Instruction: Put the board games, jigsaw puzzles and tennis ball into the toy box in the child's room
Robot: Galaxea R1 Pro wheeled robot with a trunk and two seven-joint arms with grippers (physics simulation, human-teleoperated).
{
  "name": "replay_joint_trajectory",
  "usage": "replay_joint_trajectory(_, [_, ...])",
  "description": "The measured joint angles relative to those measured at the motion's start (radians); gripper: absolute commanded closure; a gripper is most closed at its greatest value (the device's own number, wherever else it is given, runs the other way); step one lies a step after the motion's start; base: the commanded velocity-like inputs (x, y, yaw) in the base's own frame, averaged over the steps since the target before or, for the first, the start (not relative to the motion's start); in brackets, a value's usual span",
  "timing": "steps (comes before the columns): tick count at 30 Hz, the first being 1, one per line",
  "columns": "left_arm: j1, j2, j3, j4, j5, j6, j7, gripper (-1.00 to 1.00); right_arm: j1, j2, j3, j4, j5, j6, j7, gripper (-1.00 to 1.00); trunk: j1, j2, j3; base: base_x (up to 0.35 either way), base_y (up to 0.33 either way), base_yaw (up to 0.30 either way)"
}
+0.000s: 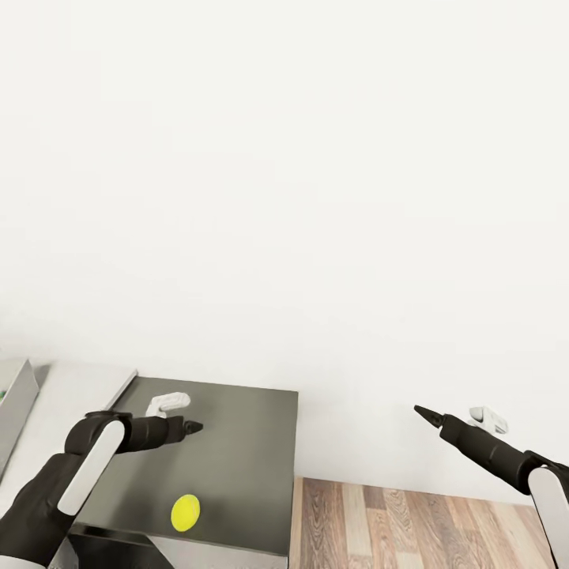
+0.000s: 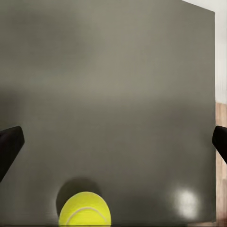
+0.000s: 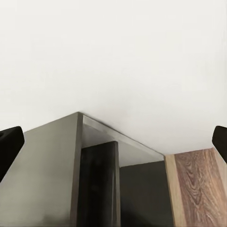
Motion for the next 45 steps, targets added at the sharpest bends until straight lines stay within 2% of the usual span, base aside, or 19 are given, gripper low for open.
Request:
replay_joint_trajectory(3, [0.0,-0.001,-0.028,0.0,-0.02,0.0,0.0,-1.0,0.0,0.0,0.0,0.0,0.0,0.0,-0.001,-1.0,0.0,0.0,0.0,-0.019,0.0,0.0])
replay_joint_trajectory(6, [0.0,-0.004,-0.064,0.0,-0.065,0.0,0.0,-1.0,0.0,0.0,0.0,0.001,-0.001,0.0,-0.003,-1.0,0.0,0.0,0.0,-0.031,-0.002,0.0])
replay_joint_trajectory(9, [0.0,-0.009,-0.078,0.0,-0.114,0.0,0.0,-1.0,-0.001,0.0,0.0,0.001,-0.001,0.0,-0.005,-1.0,0.0,0.0,0.0,-0.193,-0.017,0.0])
replay_joint_trajectory(11, [0.0,-0.01,-0.081,0.0,-0.129,0.0,0.0,-1.0,-0.001,0.0,0.0,0.001,-0.001,0.0,-0.005,-1.0,0.0,0.0,0.0,-0.229,-0.008,0.0])
replay_joint_trajectory(19, [0.0,-0.013,-0.089,0.0,-0.145,0.0,0.002,-1.0,-0.001,0.0,0.0,0.002,-0.002,0.0,-0.006,-1.0,0.0,0.0,0.0,-0.067,-0.03,0.0])
replay_joint_trajectory(24, [0.0,-0.013,-0.116,0.001,-0.146,0.0,0.003,-1.0,-0.002,0.0,0.0,0.003,-0.003,0.0,-0.006,-1.0,0.0,0.0,0.0,-0.106,-0.181,0.0])
replay_joint_trajectory(28, [0.0,-0.013,-0.122,0.002,-0.146,-0.001,0.003,-1.0,-0.005,0.0,0.0,0.005,-0.003,0.0,-0.006,-1.0,0.0,0.0,0.0,-0.028,-0.058,0.0])
replay_joint_trajectory(33, [0.0,-0.013,-0.124,0.004,-0.147,-0.001,0.004,-1.0,-0.007,0.0,0.0,0.006,-0.003,0.0,-0.005,-1.0,0.0,0.0,0.0,-0.005,-0.011,0.0])
replay_joint_trajectory(38, [0.0,-0.013,-0.121,0.01,-0.168,-0.002,0.004,-1.0,-0.007,0.0,0.0,0.006,-0.003,0.0,-0.006,-1.0,0.0,0.0,0.0,-0.001,0.038,0.0])
replay_joint_trajectory(45, [0.0,-0.013,-0.122,0.016,-0.179,-0.004,0.005,-1.0,-0.007,0.001,0.0,0.007,-0.003,-0.001,-0.007,-1.0,0.0,0.0,0.0,0.0,0.01,0.0])
